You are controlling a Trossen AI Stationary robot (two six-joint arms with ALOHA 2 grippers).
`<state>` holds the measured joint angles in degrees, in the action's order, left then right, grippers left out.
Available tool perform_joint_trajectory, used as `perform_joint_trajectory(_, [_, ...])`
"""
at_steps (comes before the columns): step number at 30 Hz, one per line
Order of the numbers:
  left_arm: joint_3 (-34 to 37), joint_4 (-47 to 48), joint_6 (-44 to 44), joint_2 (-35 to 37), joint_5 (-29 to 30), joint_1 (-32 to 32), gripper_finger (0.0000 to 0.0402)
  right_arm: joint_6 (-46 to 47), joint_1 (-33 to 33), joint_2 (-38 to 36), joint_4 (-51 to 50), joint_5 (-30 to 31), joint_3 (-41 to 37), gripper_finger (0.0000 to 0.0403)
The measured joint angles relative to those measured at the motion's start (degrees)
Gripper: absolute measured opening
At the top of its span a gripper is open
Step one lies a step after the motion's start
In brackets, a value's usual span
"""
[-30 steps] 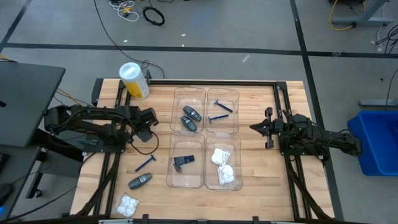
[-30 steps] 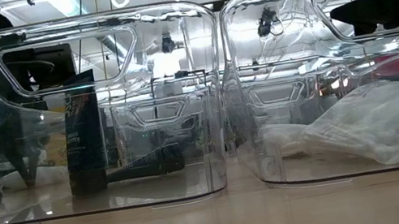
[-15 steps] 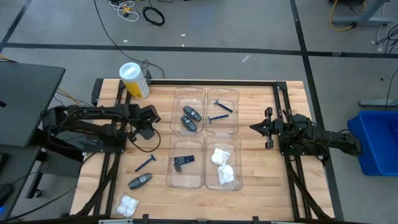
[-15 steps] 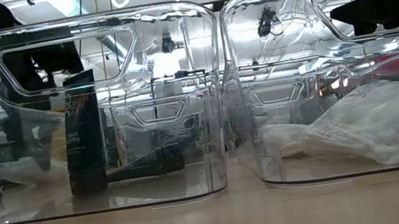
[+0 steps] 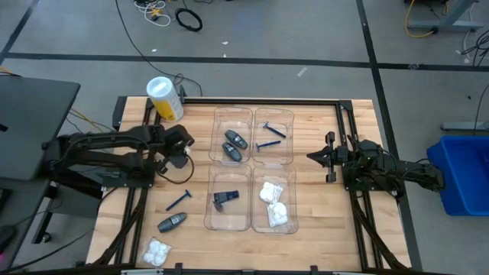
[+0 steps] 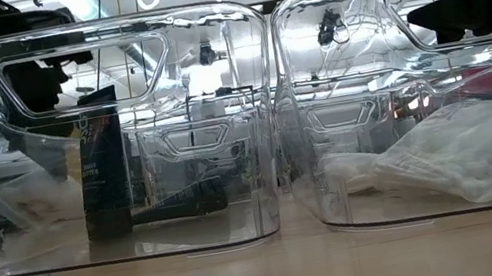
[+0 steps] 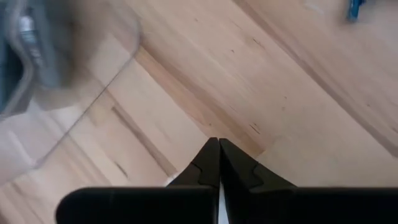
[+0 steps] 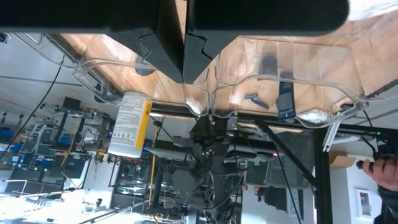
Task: Pick & Place Travel size toiletries
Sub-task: Put the cotton pack into the bottom right transparent bin
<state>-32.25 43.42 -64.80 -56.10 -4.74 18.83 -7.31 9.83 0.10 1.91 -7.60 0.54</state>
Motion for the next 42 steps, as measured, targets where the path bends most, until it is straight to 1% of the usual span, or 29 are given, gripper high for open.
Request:
perform_joint_trajectory(9, [-0.36,0.47,3.46,4.39,-0.45,0.0,0.0003,0.0,0.01,0.0,0.0,0.0,0.01,0.0014])
perform_joint_trajectory(16, [-6.06,2.73,4.24,4.53,-0.44,0.0,0.0002,0.0,0.01,-0.01,0.0,0.0,0.0,0.0014])
perform_joint_trajectory(23, [-11.54,2.77,8.67,4.53,-0.45,0.0,0.0002,0.0,0.01,0.0,0.0,0.01,0.0,0.0013])
perform_joint_trajectory(29, [-14.5,2.75,12.75,4.53,-0.44,0.0,0.0002,0.0,0.01,0.0,0.0,0.01,0.02,0.0013])
perform_joint_trajectory(33, [-15.49,2.58,14.87,4.53,-0.42,0.0,0.0002,0.0,0.02,0.0,0.0,0.0,0.02,0.0014])
perform_joint_trajectory(42, [-15.93,1.02,15.97,4.48,-0.42,0.0,0.0002,0.0,0.02,0.0,0.0,0.0,0.02,0.0014])
